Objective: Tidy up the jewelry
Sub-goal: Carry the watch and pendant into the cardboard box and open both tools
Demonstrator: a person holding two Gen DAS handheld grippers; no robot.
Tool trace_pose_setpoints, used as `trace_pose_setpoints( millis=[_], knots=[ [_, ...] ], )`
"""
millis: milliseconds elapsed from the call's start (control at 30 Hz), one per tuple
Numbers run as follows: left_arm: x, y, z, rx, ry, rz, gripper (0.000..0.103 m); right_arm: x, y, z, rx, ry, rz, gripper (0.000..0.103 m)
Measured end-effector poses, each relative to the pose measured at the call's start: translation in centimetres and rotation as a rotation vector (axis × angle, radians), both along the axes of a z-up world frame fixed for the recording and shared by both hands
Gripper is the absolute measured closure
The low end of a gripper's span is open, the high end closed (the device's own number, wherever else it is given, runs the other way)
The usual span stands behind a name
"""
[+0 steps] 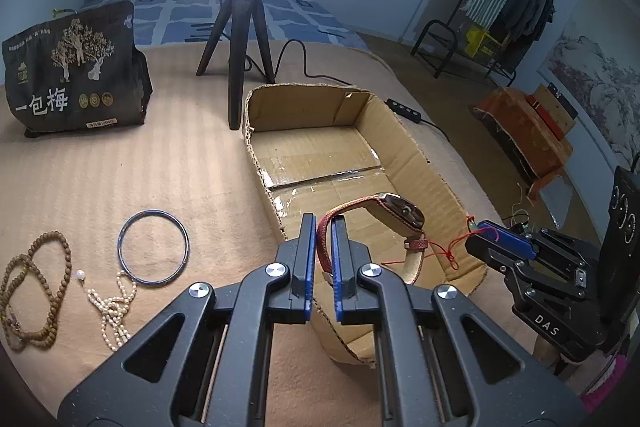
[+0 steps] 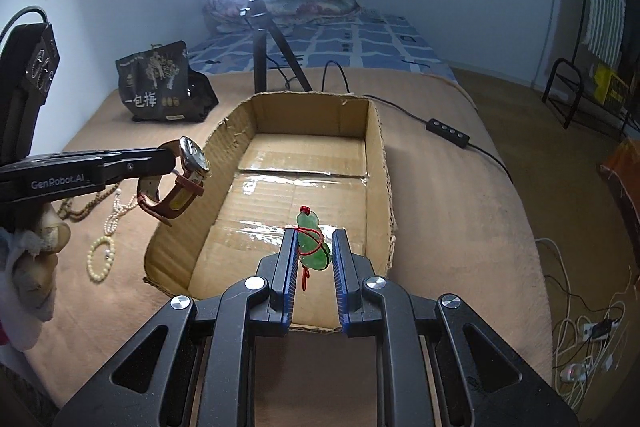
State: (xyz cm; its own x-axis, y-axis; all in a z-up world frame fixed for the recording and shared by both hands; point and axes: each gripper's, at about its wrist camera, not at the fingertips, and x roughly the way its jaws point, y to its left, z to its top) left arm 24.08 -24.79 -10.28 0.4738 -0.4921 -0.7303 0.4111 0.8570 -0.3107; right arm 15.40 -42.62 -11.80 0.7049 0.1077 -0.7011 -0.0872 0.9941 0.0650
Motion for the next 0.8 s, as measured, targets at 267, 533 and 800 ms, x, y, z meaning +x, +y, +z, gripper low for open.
trace_pose_setpoints(
  millis=[267,533,800],
  knots=[
    [0.2,-0.7,-0.5,0.021,0.009,-0.005,0.097,0.1,-0.4,-0.4,0.026,0.015,-0.01,0.088],
    [-0.2,-0.6,0.1,0.033,-0.014,-0.009,0.086,-0.3,-0.2,-0.4,0.031,0.016,-0.012,0.067],
    [-0.8,0.2,0.4,0.039,-0.023,0.002,0.086,-0.9,0.2,0.2,0.035,0.002,-0.025,0.059]
  ],
)
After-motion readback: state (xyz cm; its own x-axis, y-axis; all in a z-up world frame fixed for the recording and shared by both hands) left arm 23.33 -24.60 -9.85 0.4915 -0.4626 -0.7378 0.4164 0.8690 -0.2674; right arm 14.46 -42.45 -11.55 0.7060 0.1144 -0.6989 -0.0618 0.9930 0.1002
